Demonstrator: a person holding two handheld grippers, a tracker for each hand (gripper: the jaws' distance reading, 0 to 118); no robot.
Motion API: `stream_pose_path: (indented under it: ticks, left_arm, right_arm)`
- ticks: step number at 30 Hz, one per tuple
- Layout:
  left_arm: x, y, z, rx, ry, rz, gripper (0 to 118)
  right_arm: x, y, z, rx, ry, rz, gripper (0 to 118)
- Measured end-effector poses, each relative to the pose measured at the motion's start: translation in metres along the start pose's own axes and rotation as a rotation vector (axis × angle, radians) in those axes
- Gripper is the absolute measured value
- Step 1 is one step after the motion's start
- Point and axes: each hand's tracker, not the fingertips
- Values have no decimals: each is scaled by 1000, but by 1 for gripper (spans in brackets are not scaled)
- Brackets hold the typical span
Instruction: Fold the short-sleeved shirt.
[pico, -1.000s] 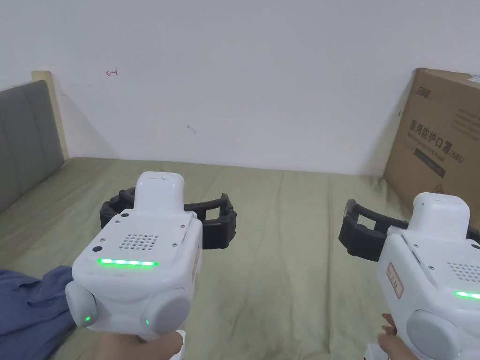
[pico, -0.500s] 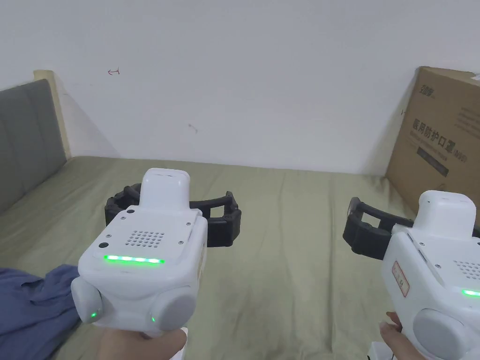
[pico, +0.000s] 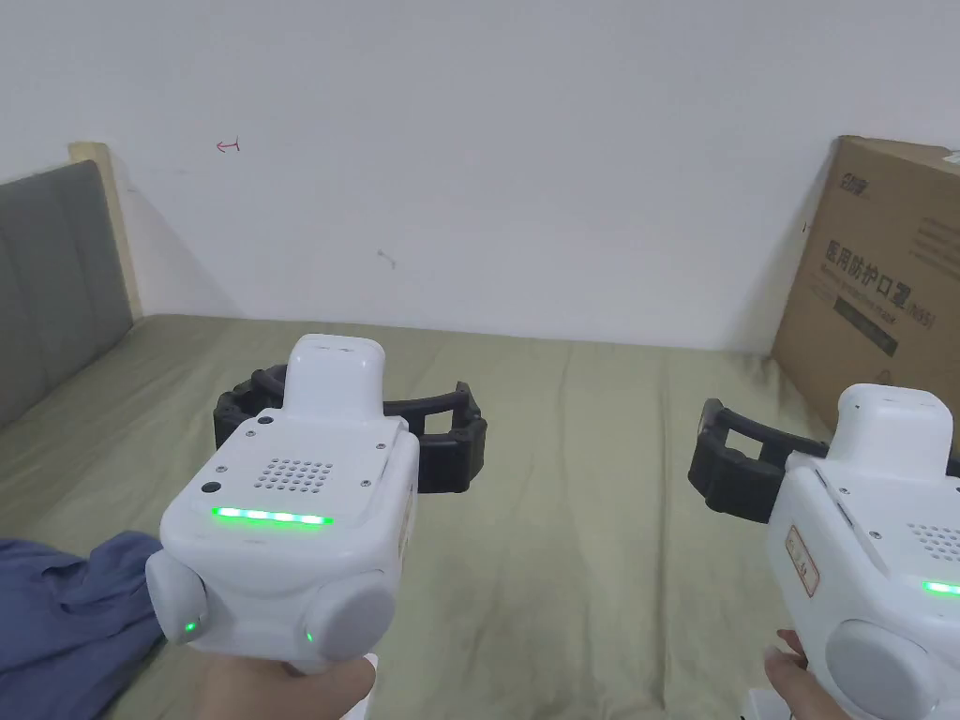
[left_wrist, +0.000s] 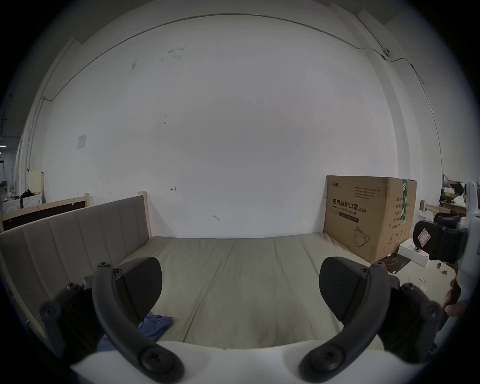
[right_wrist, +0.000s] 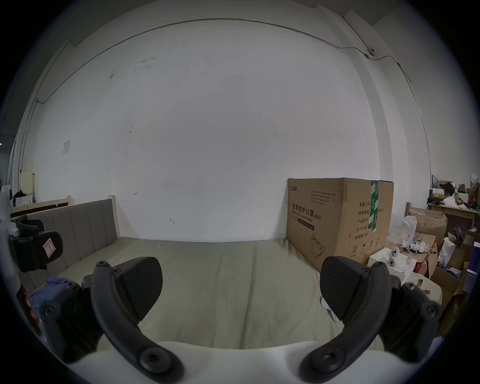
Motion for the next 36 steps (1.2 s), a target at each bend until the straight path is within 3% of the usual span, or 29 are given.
stream_pose_path:
  ticks: [7, 9, 15, 17, 18, 19, 20, 21, 23, 25, 33, 36]
  left_arm:
    - [1, 0, 2, 13, 6, -7, 118]
    - [0, 1, 1, 11, -16, -13, 118]
    - [1, 0, 1, 4, -40, -14, 118]
    - [2, 0, 0, -4, -47, -13, 111]
    - [2, 0, 0, -7, -53, -12, 98]
    - [2, -1, 1, -9, -64, -7, 58]
    - [2, -1, 2, -8, -72, -3, 19]
    - [3, -1, 2, -14, -66, -9, 0]
    - [6, -3, -3, -56, 3, -68, 0]
    - [3, -6, -6, -67, -48, -36, 0]
    - [-2, -15, -12, -108, -78, -1, 0]
    - [-28, -18, -6, -124, -57, -2, 0]
  right_arm:
    - [0, -2, 1, 8, -12, 1, 118]
    - [-2, -3, 3, 36, -67, 14, 118]
    - [2, -2, -3, -17, -18, -9, 118]
    - [1, -4, -3, -19, -37, -13, 116]
    - [2, -4, -2, -19, -36, -12, 112]
    - [3, -5, -1, -17, -30, -13, 85]
    - [3, -5, 2, -4, -7, -13, 35]
    - [3, -5, 4, 14, 3, 0, 0]
    - [2, -6, 4, -43, -57, 63, 0]
    - [9, -8, 5, -10, 26, -6, 0]
    - [9, -15, -4, -46, -12, 1, 0]
    - [-15, -23, -13, -63, 12, 49, 0]
